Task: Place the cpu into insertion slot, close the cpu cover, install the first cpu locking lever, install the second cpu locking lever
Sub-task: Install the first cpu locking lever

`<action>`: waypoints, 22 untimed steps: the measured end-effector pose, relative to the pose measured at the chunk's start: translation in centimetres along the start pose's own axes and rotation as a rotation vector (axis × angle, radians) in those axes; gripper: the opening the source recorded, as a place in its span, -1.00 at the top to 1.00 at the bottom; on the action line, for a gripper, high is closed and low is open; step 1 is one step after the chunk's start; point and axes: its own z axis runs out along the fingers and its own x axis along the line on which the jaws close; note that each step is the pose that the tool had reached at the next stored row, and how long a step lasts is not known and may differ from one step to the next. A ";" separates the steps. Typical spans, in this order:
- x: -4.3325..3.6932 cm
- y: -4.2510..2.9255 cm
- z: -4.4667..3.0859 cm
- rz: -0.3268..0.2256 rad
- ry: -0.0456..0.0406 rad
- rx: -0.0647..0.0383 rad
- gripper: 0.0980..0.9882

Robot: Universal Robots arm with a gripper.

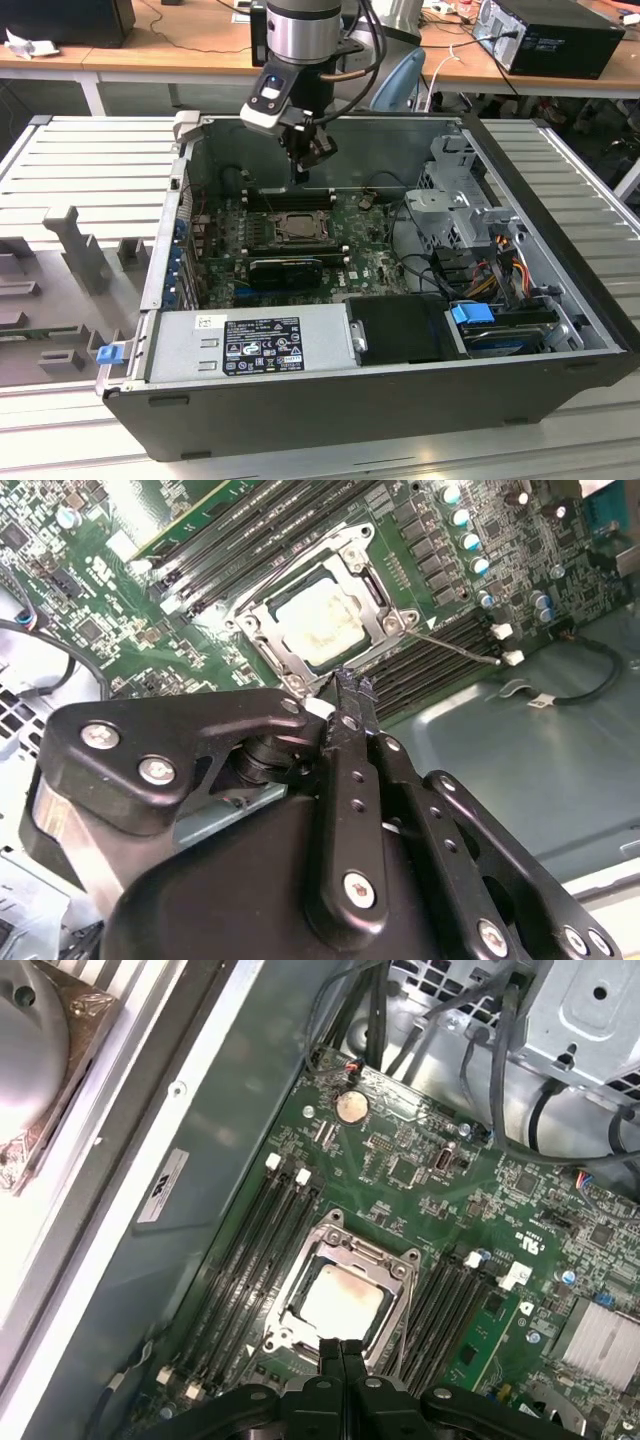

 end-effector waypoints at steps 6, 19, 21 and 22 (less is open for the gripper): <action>0.00 0.00 0.00 -0.051 0.0013 0.001 0.98; 0.00 0.00 0.00 -0.234 0.0060 0.003 0.98; 0.00 0.00 0.00 -0.274 0.0071 0.003 0.98; 0.00 0.00 0.00 -0.284 0.0073 0.003 0.98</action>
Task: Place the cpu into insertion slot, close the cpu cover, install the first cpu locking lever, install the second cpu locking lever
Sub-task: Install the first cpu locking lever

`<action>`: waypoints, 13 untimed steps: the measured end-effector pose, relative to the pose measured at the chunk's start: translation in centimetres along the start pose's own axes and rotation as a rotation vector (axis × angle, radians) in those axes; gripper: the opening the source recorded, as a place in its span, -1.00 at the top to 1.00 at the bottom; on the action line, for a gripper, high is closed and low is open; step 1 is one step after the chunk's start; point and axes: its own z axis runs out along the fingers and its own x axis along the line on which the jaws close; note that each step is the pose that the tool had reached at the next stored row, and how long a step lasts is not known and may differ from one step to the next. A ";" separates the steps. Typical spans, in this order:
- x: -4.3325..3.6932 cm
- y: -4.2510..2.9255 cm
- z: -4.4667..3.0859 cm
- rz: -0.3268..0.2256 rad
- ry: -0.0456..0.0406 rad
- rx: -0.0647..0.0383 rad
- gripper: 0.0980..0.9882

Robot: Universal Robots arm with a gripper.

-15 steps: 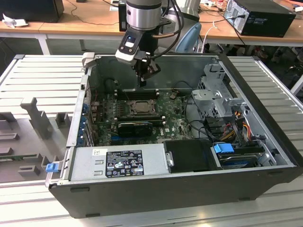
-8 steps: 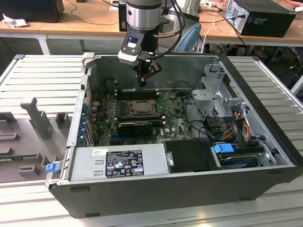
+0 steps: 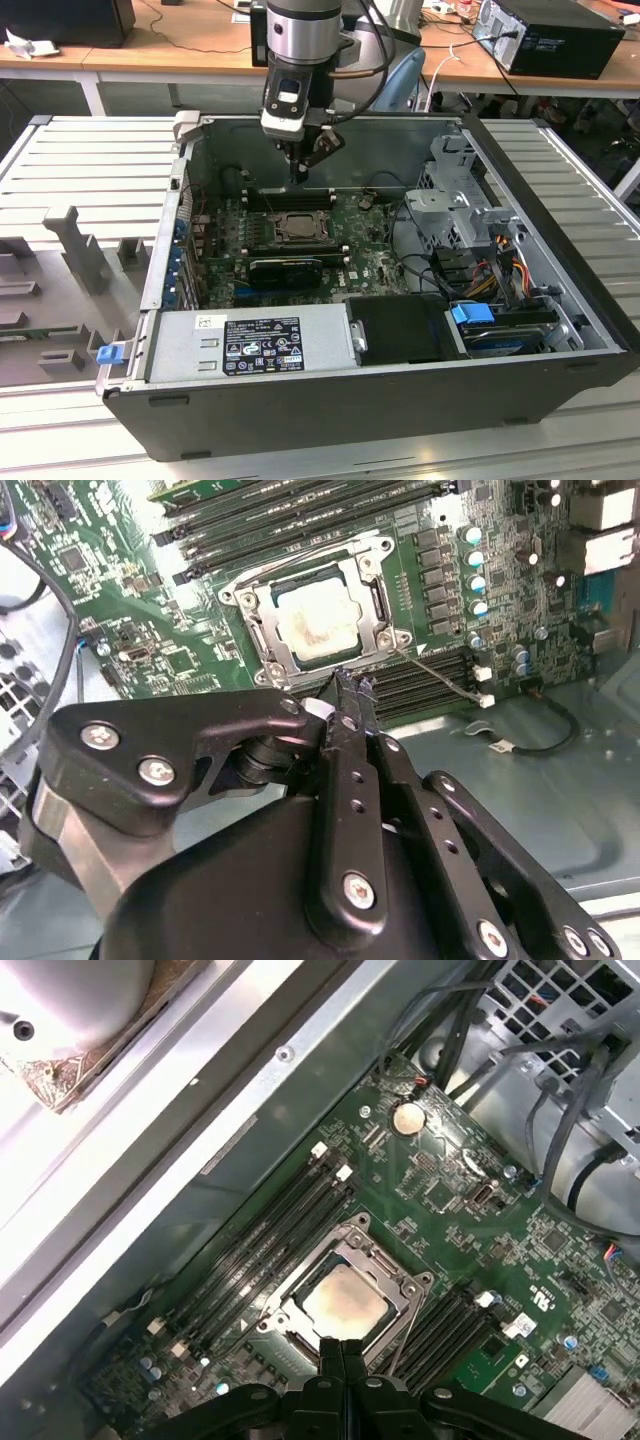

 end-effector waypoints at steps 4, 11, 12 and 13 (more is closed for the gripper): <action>0.00 0.00 0.00 -0.069 0.0018 0.001 0.98; 0.00 0.00 0.00 -0.171 0.0044 0.002 0.98; 0.00 0.00 0.00 -0.192 0.0050 0.002 0.98; 0.00 0.00 0.00 -0.204 0.0053 0.002 0.98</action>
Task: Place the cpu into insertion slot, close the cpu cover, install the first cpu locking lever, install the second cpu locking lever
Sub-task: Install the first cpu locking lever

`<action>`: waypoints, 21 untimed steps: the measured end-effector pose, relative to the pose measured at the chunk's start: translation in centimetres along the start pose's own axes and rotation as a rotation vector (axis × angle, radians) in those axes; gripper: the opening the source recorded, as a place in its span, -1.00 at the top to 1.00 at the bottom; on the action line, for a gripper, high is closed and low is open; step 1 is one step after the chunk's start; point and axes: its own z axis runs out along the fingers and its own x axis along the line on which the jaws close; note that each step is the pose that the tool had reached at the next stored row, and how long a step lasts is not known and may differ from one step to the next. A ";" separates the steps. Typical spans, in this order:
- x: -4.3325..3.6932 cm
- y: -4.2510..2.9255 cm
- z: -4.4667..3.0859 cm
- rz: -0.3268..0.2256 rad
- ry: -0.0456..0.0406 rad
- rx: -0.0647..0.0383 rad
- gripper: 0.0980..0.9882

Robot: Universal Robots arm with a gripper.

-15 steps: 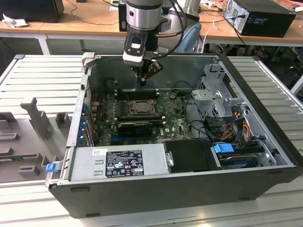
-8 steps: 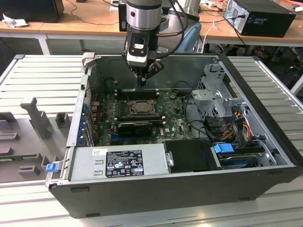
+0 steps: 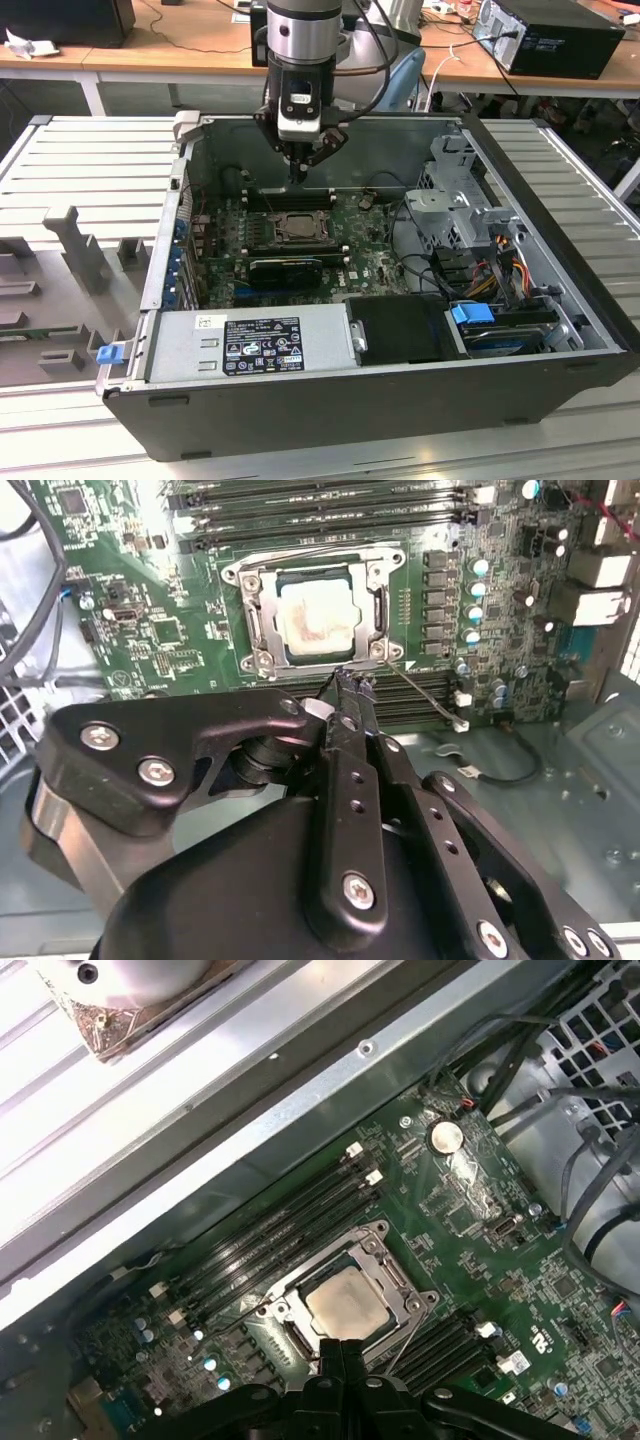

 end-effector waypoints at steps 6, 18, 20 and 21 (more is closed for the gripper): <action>0.00 0.00 0.00 -0.103 0.0027 0.001 0.98; 0.00 -0.01 0.02 -0.327 0.0086 0.004 0.98; 0.00 -0.01 0.03 -0.364 0.0096 0.004 0.98; 0.00 -0.01 0.04 -0.384 0.0101 0.004 0.98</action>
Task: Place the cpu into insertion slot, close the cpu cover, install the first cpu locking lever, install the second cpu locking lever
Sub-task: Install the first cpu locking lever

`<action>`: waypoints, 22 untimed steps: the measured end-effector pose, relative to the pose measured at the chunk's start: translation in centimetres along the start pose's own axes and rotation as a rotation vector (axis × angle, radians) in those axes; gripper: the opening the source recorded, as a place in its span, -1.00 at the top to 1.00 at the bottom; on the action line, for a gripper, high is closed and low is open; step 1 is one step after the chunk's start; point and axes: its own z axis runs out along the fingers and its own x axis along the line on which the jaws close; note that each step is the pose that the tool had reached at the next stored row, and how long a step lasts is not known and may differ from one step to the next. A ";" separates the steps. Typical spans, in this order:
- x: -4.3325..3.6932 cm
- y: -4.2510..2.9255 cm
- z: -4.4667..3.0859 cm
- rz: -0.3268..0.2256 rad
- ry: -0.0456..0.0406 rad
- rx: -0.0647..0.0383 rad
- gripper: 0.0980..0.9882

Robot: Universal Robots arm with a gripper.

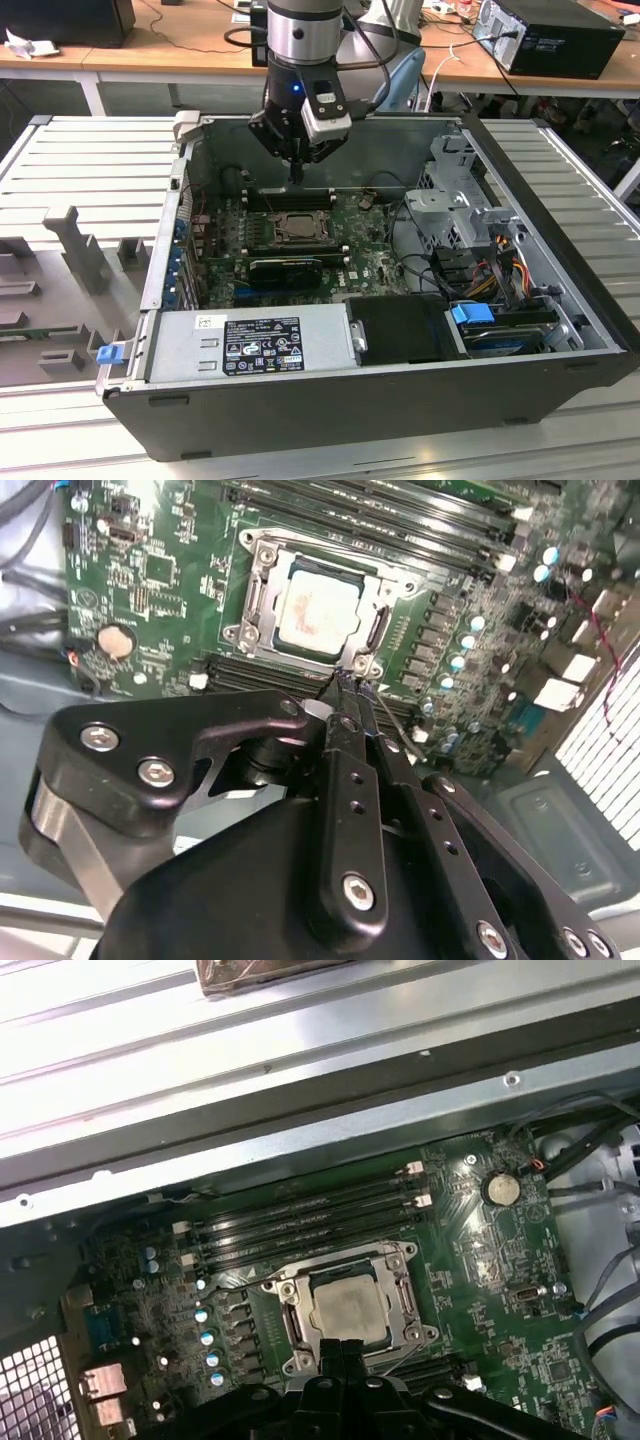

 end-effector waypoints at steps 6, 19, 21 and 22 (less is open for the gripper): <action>0.00 0.00 0.06 -0.141 0.0036 0.002 0.98; 2.97 -0.64 0.43 -0.214 -0.0185 -0.016 0.98; 3.62 -0.79 0.58 -0.219 -0.0192 -0.022 0.98; 3.85 -0.84 0.65 -0.220 -0.0192 -0.023 0.98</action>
